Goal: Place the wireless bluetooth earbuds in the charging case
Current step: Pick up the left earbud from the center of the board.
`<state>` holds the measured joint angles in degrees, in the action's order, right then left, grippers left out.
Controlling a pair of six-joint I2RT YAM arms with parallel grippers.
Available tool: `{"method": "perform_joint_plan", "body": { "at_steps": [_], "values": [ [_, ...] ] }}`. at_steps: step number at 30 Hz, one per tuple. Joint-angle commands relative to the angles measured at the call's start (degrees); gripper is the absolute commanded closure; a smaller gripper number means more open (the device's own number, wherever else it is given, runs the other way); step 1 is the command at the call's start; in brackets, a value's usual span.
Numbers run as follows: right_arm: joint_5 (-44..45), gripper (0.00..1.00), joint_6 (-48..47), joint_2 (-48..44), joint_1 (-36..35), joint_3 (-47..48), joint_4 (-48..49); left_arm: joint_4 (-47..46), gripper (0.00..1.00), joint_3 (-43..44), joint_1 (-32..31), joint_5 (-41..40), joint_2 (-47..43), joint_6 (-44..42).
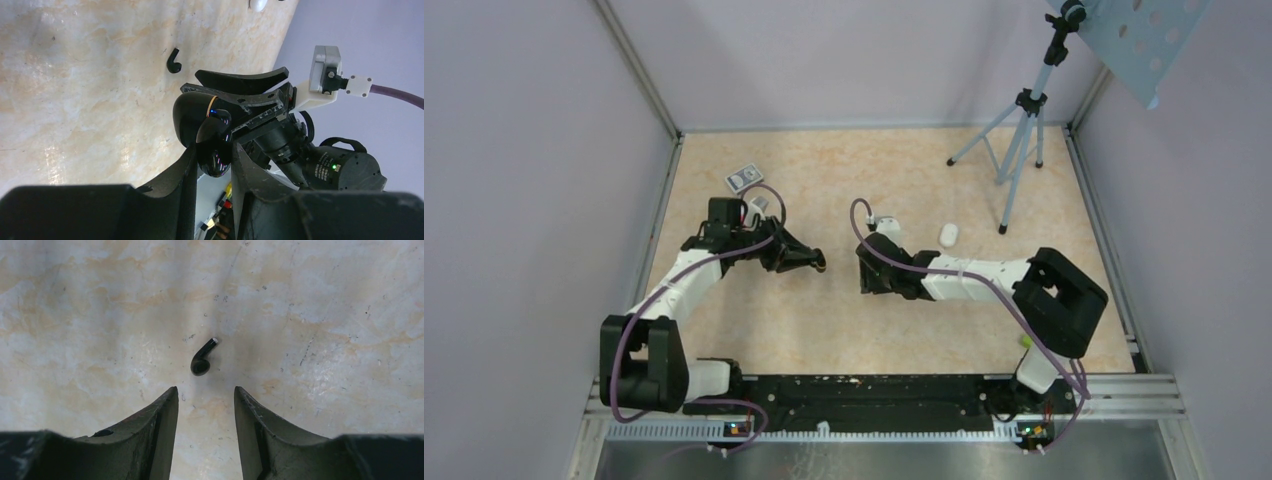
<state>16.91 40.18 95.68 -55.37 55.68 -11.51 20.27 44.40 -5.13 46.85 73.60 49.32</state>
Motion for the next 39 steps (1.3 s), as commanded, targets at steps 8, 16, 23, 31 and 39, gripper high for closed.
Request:
{"method": "perform_joint_plan", "body": {
  "at_steps": [8,16,23,31,39],
  "values": [
    [2.0,0.64,3.3,4.3,-0.5,4.4,3.0,-0.6,1.00,-0.9,0.1,0.8,-2.1,-1.1],
    [-2.5,0.65,5.4,4.7,-0.5,4.9,4.3,-0.8,1.00,-1.2,0.2,0.9,-2.7,-1.0],
    [-9.3,0.64,6.0,6.7,-0.4,4.3,11.8,0.1,1.00,-1.2,0.7,0.3,-3.7,-1.5],
    [-14.8,0.64,-2.1,3.7,1.6,3.2,20.4,1.5,1.00,-1.5,2.1,0.4,-5.1,-2.6],
    [-9.7,0.64,-23.7,-0.8,1.5,5.3,7.4,1.9,1.00,-1.9,3.3,0.7,-5.9,-2.7]
  ]
}}
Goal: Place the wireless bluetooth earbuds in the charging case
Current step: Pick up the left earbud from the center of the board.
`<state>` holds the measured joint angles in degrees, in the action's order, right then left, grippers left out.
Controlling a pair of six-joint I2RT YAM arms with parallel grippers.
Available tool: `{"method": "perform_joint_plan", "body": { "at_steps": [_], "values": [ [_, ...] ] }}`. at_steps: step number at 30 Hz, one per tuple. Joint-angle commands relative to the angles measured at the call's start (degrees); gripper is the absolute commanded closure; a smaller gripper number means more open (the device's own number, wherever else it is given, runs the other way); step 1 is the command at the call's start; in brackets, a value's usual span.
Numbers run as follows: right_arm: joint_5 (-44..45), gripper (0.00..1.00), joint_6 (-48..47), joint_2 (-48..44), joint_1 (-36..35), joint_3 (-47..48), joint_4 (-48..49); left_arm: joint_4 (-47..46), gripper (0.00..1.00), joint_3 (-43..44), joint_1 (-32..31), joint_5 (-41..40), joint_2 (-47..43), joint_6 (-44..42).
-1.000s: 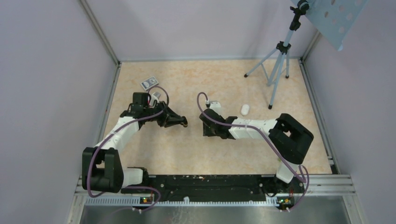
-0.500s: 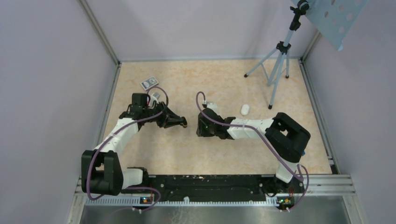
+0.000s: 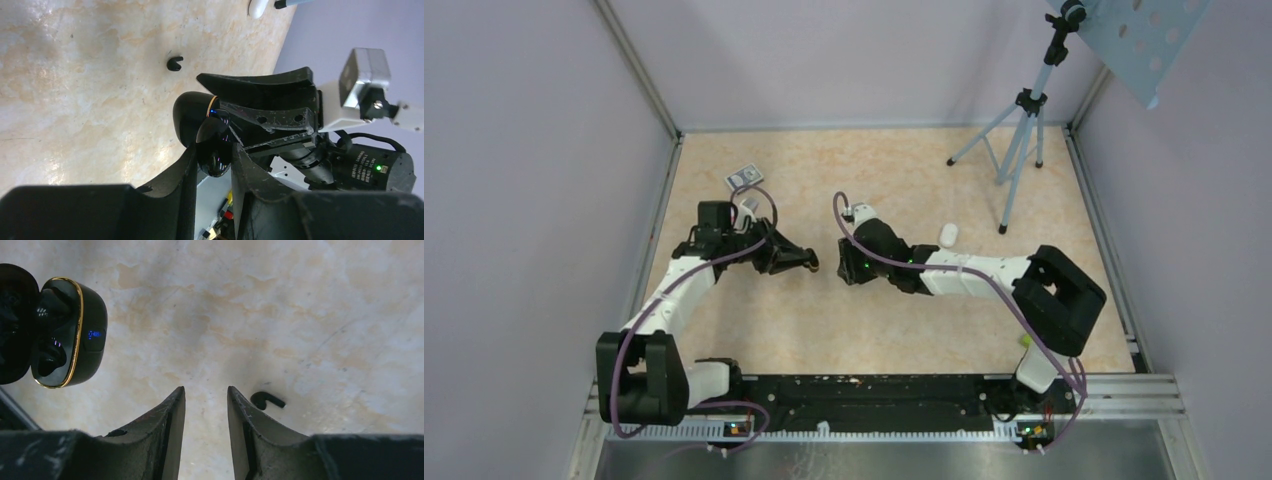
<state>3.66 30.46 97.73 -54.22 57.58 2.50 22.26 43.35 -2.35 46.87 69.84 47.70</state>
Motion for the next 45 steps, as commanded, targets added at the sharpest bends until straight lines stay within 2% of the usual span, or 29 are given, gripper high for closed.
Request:
{"method": "perform_joint_plan", "body": {
  "at_steps": [1,5,10,14,18,22,32,45],
  "values": [
    [4.1,0.64,-16.7,-2.5,0.4,3.8,-8.2,-0.3,1.00,-1.0,0.5,0.7,-2.3,-1.0],
    [3.0,0.63,-26.5,-0.4,0.3,6.0,-12.1,-0.8,1.00,-1.8,0.5,1.1,-2.2,-0.8],
    [3.8,0.64,-36.4,-0.3,0.2,4.7,-9.1,-0.8,1.00,-1.7,0.5,1.2,-2.2,-0.8],
    [-2.0,0.68,-42.9,-1.0,0.3,2.7,-6.3,-0.6,1.00,-1.5,0.5,1.3,-1.8,-1.0],
    [-7.2,0.67,-47.5,-0.3,0.3,2.7,-7.8,-0.6,1.00,-1.2,0.5,1.4,-2.0,-0.7],
    [-8.0,0.61,-49.2,1.1,0.3,2.4,-8.2,-0.2,1.00,-1.1,0.5,1.3,-2.5,-0.7],
    [-3.8,0.64,-48.2,4.4,0.3,1.0,-4.8,-1.9,1.00,-2.0,0.5,2.1,-1.6,0.5],
    [0.1,0.81,-46.4,5.8,0.3,0.8,-1.5,-1.5,1.00,-1.5,0.5,1.9,-2.1,0.3]
  ]
}}
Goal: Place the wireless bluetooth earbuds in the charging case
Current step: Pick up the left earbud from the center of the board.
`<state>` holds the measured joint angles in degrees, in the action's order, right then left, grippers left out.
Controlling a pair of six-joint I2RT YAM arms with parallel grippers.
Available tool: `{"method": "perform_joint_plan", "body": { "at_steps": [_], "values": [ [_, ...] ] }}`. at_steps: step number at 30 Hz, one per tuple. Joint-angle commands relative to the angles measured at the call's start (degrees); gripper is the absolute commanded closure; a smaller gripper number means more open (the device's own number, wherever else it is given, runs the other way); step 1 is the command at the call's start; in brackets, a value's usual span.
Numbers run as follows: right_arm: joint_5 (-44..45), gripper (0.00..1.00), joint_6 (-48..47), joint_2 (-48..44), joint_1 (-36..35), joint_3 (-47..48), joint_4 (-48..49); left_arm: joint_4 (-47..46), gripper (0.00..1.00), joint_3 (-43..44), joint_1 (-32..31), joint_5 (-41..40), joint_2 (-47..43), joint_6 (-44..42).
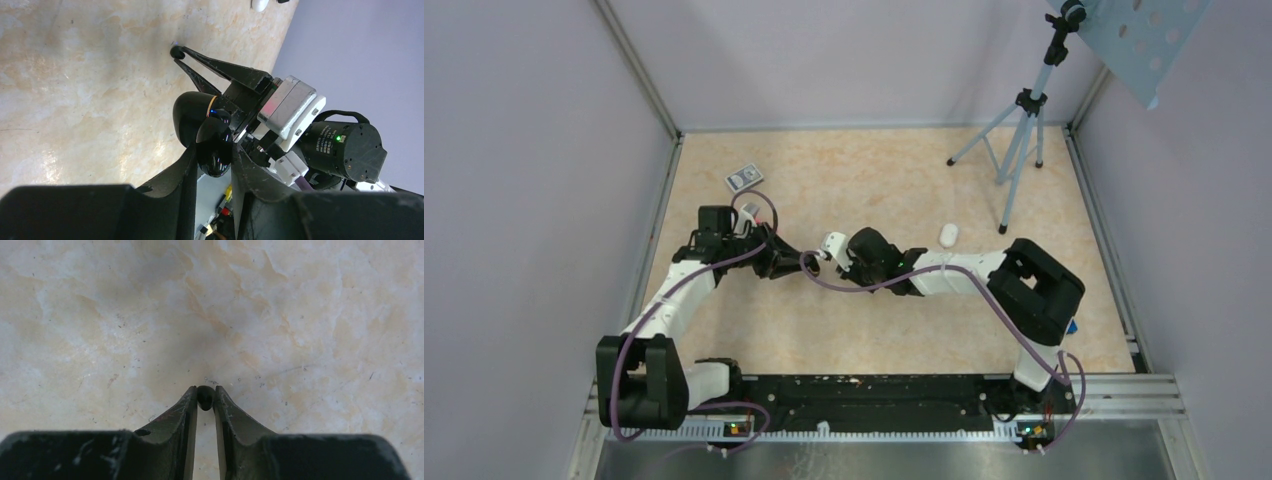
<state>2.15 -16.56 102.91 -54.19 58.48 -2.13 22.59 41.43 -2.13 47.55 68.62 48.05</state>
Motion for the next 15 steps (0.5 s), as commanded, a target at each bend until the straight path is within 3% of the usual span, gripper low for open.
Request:
{"method": "perform_joint_plan", "body": {
  "at_steps": [1,11,15],
  "values": [
    [1.7,0.81,0.8,0.7,0.3,-0.1,3.1,-1.8,1.00,0.3,0.3,1.2,-0.9,-0.1],
    [3.7,0.73,2.3,1.4,0.3,-0.7,3.1,-1.7,1.00,0.5,0.3,1.2,-0.9,-0.2],
    [4.0,0.77,2.6,1.5,0.3,-0.7,3.4,-1.5,1.00,0.7,0.3,1.1,-0.7,-0.1]
  ]
}}
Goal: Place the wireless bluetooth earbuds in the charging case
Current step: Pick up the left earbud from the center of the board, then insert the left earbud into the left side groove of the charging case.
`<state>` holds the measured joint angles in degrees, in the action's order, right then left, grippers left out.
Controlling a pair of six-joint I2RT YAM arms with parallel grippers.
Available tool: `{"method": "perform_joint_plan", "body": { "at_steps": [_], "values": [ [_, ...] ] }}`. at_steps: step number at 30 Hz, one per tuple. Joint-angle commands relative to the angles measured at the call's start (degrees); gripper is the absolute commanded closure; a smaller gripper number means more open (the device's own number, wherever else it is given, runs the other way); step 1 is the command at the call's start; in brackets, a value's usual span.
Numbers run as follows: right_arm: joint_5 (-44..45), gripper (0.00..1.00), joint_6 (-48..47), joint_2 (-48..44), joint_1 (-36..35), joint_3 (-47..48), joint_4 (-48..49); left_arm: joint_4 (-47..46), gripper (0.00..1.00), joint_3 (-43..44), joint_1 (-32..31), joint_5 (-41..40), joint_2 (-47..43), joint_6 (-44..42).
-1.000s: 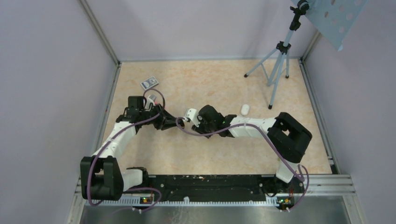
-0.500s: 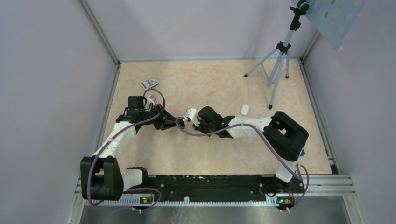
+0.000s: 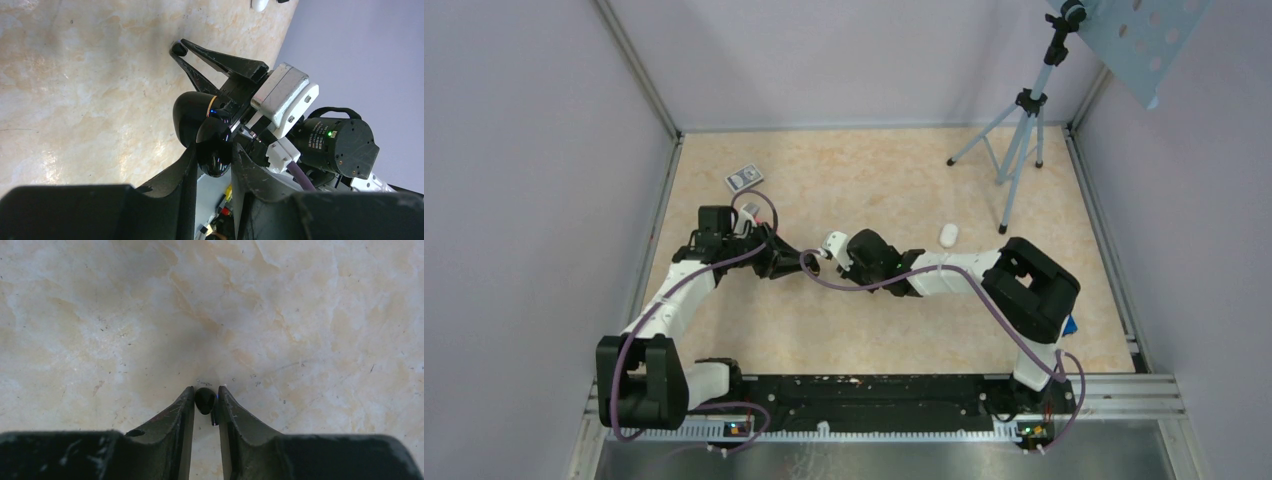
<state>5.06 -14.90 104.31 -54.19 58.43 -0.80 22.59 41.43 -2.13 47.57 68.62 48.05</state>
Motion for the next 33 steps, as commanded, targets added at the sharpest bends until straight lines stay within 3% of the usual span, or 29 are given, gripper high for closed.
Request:
{"method": "perform_joint_plan", "body": {
  "at_steps": [1,9,22,27,33],
  "values": [
    [1.0,0.79,1.0,0.2,0.2,-0.6,1.8,-1.5,1.00,0.8,0.3,1.1,-0.7,-0.1],
    [0.8,0.95,5.2,-2.8,0.5,3.0,-3.3,-1.6,1.00,0.9,0.3,1.5,-0.4,0.0],
    [-6.8,0.96,20.0,-20.8,3.4,-3.2,6.8,-4.0,1.00,2.0,-1.9,4.8,3.4,0.9],
    [-9.0,0.95,28.2,-27.3,3.3,-6.9,16.1,-9.2,1.00,2.5,-3.9,8.4,5.8,7.7],
    [-9.9,0.94,36.1,-31.5,3.3,-9.5,25.0,-21.4,1.00,0.0,-3.9,10.2,3.2,23.6]
  ]
}}
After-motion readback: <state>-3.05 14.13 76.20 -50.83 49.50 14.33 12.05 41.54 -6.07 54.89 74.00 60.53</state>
